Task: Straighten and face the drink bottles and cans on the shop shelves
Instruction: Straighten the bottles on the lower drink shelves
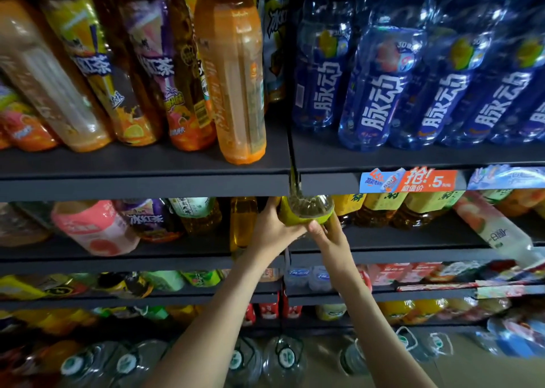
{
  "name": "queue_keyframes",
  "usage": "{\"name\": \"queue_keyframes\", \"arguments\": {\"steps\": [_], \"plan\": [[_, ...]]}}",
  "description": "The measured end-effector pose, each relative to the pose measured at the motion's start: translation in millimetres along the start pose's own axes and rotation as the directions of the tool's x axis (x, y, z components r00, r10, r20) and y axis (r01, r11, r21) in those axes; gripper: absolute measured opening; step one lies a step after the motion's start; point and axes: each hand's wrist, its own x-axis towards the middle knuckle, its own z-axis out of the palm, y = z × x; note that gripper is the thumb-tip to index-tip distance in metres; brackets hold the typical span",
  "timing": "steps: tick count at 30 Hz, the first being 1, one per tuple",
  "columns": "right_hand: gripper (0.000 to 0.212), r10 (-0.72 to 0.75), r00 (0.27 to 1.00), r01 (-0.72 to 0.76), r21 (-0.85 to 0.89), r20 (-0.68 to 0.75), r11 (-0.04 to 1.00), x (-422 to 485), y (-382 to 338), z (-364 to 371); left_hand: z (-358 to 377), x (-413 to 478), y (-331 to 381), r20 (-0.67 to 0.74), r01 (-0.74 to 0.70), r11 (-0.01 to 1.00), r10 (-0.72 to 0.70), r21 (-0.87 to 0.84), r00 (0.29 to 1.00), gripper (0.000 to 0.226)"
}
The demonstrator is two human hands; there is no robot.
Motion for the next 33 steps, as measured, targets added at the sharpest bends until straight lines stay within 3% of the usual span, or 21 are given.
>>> {"name": "queue_keyframes", "arguments": {"steps": [3,5,10,13,15,17,20,23,25,28,30,33], "plan": [[0.053,-0.002,0.997,-0.004,-0.086,-0.075,0.996,-2,11,4,1,0,-8,0.000,0.077,0.996,-0.077,-0.044,0.997,0.058],[0.054,-0.008,0.994,-0.012,-0.190,-0.105,0.982,-3,18,5,2,1,-9,0.002,0.105,0.994,-0.105,0.018,0.995,0.055],[0.059,-0.088,0.968,-0.005,-0.370,-0.234,0.929,1,30,15,1,-6,-16,0.022,-0.053,0.960,0.049,0.275,0.999,0.065],[0.047,-0.147,0.897,-0.078,-0.476,-0.418,0.876,-21,41,33,-9,-32,-28,-0.029,-0.099,0.948,0.113,0.304,0.993,0.065],[0.039,-0.080,0.913,-0.092,-0.395,-0.400,0.914,-36,44,49,-18,-49,-41,-0.169,-0.098,0.951,0.153,0.294,0.974,0.057],[0.040,0.109,0.965,-0.182,-0.305,-0.239,0.935,-43,50,69,-28,-62,-57,-0.301,-0.078,0.955,0.167,0.286,0.939,0.046],[0.038,0.277,0.953,-0.302,-0.271,-0.126,0.914,-42,57,94,-37,-70,-75,-0.383,0.044,0.963,0.064,0.267,0.921,0.037],[0.038,0.301,0.950,-0.311,-0.254,-0.080,0.916,-38,52,108,-44,-71,-88,-0.347,0.200,0.961,-0.124,0.192,0.930,0.033],[0.039,0.334,0.938,-0.346,-0.243,-0.087,0.906,-38,49,111,-48,-73,-93,-0.285,0.217,0.961,-0.163,0.170,0.944,0.030],[0.030,0.396,0.908,-0.414,-0.151,-0.135,0.898,-43,36,114,-55,-83,-99,-0.179,0.071,0.989,-0.047,0.132,0.983,0.035],[0.024,0.418,0.896,-0.429,-0.048,-0.150,0.902,-47,15,113,-58,-87,-103,-0.102,-0.029,0.999,0.031,0.025,0.994,0.057],[0.023,0.406,0.907,-0.409,-0.003,-0.109,0.913,-52,-20,110,-57,-80,-100,-0.065,-0.127,0.964,0.146,0.232,0.987,0.087]]}}
